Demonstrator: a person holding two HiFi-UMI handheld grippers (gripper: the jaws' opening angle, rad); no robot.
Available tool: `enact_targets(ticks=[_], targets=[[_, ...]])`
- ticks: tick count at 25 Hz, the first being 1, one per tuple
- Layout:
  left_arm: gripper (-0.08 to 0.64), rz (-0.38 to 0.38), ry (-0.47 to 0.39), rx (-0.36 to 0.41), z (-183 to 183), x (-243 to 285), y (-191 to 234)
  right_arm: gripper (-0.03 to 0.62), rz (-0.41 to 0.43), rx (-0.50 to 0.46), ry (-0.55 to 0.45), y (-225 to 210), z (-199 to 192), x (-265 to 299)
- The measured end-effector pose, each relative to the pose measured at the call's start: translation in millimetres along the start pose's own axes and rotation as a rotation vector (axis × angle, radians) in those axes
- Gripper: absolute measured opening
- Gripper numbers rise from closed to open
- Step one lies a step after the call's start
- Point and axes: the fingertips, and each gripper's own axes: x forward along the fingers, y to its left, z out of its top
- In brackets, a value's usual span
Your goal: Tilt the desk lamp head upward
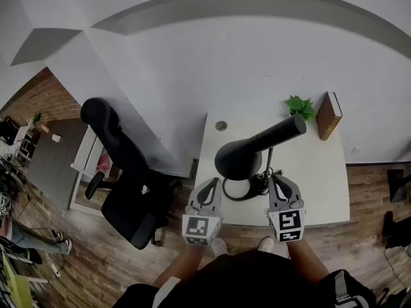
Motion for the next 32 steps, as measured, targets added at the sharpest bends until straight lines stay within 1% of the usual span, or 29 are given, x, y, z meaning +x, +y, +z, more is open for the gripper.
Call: enact_targets(ticks=[6, 12, 17, 19, 20, 22, 23, 24, 26, 27, 29, 30, 32], targets=[[0.008, -0.009, 0.012, -0.004, -1.4, -1.0, -5.2, 0.0, 0.003, 0.012, -0.02, -3.0, 2.9, -4.1], [0.008, -0.023, 0.04, -0.044, -9.4, -2.6, -6.3, 0.0, -0.005, -0.005, -0.001, -5.1, -2.6, -2.8], [0.008, -0.026, 0.06, -0.049, -17.2, -1.0, -7.3, 0.0, -0.012, 0.004, 0.015, -7.7, -6.8, 0.6], [0.008, -0.024, 0.074, -0.071, -23.6, -1.5, -6.1, 0.0, -0.007, 0.02, 0.014, -7.8, -9.8, 1.7], [0.008, -0.03, 0.07, -0.094, -25.6, -2.0, -6.0, 0.0, -0.01, 0.028, 0.013, -8.7, -11.9, 2.3], [0.011, -0.06, 0.034, -0.163, -24.6, -1.7, -7.5, 0.0, -0.018, 0.033, 0.017, -11.6, -16.1, 4.7], [0.051, -0.076, 0.014, -0.199, -22.8, -0.7, -8.3, 0.0, -0.019, 0.033, 0.022, -12.7, -17.8, 6.2], [0.134, -0.086, 0.0, -0.234, -21.7, 0.4, -8.1, 0.002, -0.02, 0.032, 0.028, -13.5, -19.2, 7.4], [0.147, -0.096, -0.016, -0.323, -22.0, 2.3, -4.3, 0.002, -0.024, 0.026, 0.034, -15.1, -21.6, 9.0], [0.147, -0.101, -0.023, -0.386, -23.1, 3.1, -1.2, 0.002, -0.024, 0.025, 0.037, -15.2, -22.8, 9.6], [0.161, -0.129, -0.038, -0.55, -27.1, 5.5, 3.9, 0.002, -0.024, 0.027, 0.038, -15.0, -23.4, 10.9], [0.169, -0.162, -0.047, -0.649, -28.8, 7.3, 4.2, 0.002, -0.025, 0.027, 0.039, -15.2, -23.8, 11.9], [0.212, -0.257, -0.077, -0.87, -27.7, 9.8, 1.2, 0.003, -0.025, 0.023, 0.046, -15.9, -27.0, 15.5]])
